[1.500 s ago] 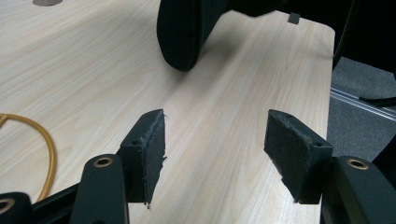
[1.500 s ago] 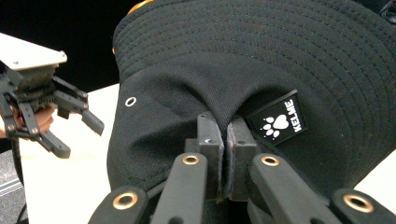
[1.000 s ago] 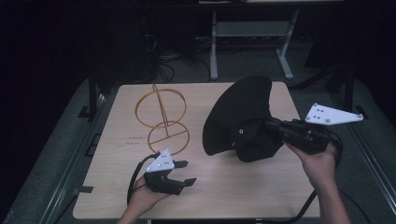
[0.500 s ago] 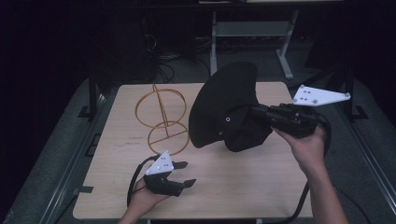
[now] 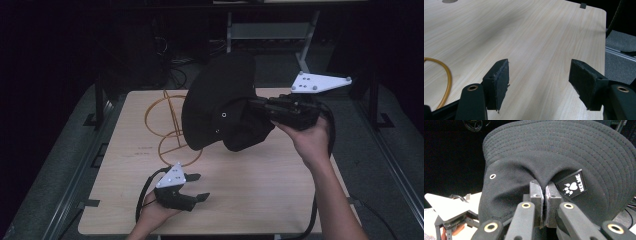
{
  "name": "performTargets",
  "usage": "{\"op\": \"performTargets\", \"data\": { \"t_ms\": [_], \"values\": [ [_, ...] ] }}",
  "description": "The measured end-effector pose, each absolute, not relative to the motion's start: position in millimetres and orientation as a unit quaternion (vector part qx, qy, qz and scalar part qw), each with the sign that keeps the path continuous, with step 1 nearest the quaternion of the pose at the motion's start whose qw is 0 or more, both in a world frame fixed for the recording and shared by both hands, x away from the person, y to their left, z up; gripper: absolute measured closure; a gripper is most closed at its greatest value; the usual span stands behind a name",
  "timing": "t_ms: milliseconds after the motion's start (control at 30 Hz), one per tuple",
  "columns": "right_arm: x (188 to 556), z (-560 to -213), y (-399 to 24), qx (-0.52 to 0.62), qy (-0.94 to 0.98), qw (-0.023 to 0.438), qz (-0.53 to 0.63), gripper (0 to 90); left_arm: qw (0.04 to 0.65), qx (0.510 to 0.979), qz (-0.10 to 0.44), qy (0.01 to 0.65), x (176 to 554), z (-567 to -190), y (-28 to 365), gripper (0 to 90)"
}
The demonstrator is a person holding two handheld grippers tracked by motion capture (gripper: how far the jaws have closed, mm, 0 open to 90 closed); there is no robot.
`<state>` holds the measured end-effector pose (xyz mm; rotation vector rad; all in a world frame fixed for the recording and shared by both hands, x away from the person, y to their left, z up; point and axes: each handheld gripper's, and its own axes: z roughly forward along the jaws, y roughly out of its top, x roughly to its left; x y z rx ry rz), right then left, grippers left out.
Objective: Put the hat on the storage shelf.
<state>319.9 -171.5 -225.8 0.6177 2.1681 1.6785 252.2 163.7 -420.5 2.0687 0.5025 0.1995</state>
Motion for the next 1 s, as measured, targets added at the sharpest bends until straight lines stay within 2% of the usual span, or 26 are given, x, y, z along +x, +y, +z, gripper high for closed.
{"op": "performTargets", "data": {
  "t_ms": [400,1000],
  "values": [
    [338.7,-210.4,-138.4,0.199,0.766,0.147,0.593,86.6,0.477,0.851,0.076,0.204,251.6,-424.2,161.8,28.1],
    [359.1,-194.2,-107.4,0.186,0.77,0.135,0.595,86.6,0.478,0.851,0.076,0.207,254.2,-424.9,165.8,27.9]
  ]
}}
